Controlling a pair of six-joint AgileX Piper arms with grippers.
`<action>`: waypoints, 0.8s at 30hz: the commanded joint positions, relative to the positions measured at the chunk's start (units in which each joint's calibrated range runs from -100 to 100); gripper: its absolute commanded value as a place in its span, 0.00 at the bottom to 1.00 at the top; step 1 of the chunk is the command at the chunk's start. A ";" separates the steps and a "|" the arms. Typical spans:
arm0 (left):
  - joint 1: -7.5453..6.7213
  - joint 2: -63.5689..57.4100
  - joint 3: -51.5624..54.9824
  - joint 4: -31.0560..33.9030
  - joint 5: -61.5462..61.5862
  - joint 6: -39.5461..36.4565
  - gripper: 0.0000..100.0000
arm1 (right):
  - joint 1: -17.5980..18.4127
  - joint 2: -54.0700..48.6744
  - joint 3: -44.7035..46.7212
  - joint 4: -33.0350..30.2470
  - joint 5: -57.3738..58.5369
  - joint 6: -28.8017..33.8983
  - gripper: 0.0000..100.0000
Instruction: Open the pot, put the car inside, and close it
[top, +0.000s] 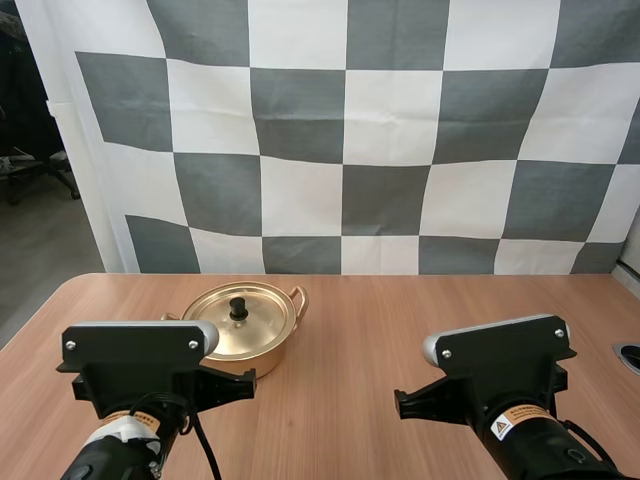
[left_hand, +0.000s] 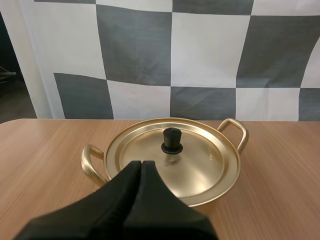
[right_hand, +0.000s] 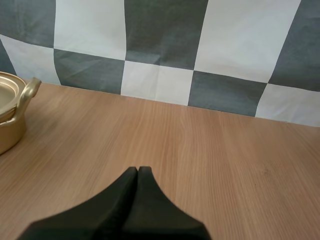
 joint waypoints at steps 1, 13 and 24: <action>0.02 0.00 0.00 0.32 0.01 -0.65 0.00 | -0.17 0.00 0.00 -0.03 0.13 -0.02 0.00; 0.02 0.00 0.00 0.59 -2.45 -0.88 0.00 | -0.44 0.00 0.00 -0.16 0.13 -0.02 0.00; 0.02 0.00 0.00 0.71 -2.48 -0.88 0.00 | -0.44 0.00 0.00 0.63 0.13 -0.02 0.00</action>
